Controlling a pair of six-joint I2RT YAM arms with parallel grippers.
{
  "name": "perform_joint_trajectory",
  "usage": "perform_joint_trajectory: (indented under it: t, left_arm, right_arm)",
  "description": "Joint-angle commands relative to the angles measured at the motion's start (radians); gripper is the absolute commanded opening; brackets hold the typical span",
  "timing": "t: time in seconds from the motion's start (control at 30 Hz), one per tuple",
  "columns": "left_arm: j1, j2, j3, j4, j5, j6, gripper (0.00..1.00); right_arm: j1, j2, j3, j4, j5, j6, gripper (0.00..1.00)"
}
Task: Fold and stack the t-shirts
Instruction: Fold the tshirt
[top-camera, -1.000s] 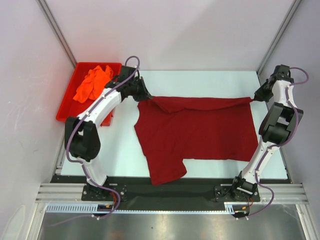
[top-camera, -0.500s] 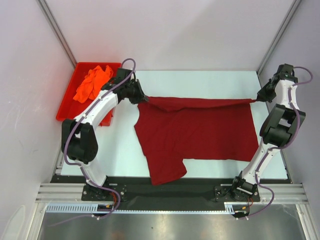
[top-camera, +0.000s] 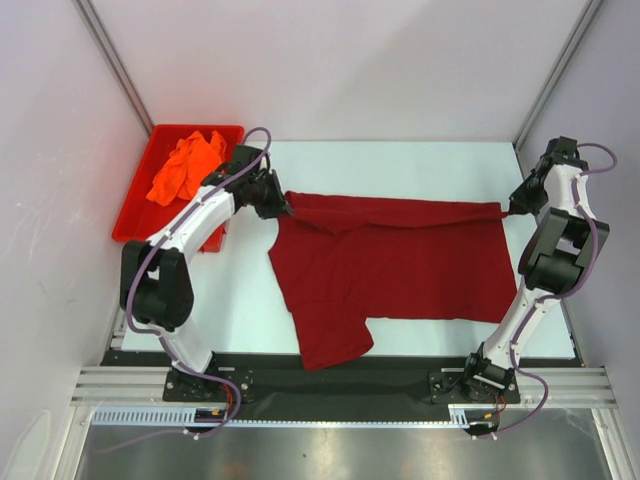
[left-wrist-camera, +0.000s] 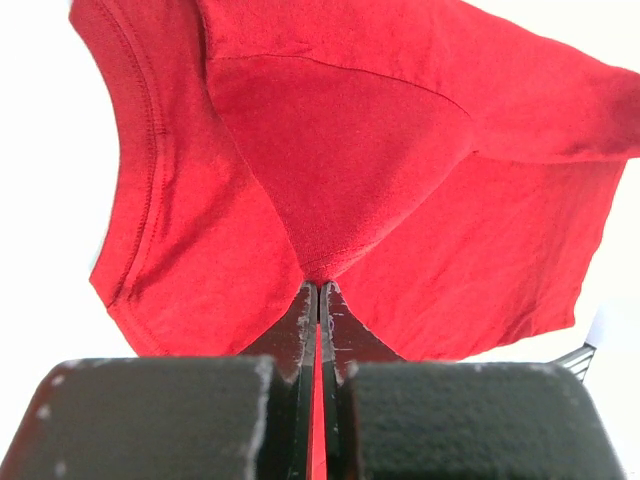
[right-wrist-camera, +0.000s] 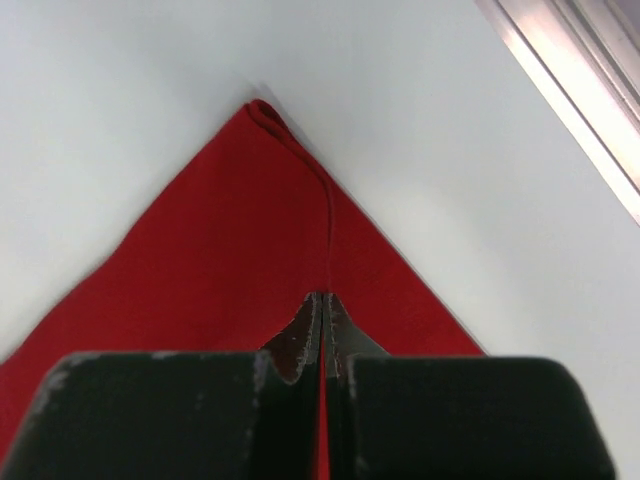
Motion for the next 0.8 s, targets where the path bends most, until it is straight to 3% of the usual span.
perform_joint_trajectory:
  t: [0.0, 0.33, 0.77]
  left_arm:
    - [0.021, -0.062, 0.044, -0.025, 0.006, 0.042, 0.00]
    - [0.021, -0.042, -0.024, -0.021, 0.072, 0.063, 0.00]
    - [0.020, -0.012, -0.125, 0.015, 0.079, 0.065, 0.00]
  right_arm:
    - [-0.008, -0.081, 0.018, -0.017, 0.028, -0.021, 0.00]
    - [-0.005, -0.081, -0.083, 0.020, 0.037, -0.024, 0.00]
    - [0.012, -0.033, -0.080, 0.031, 0.042, -0.029, 0.00]
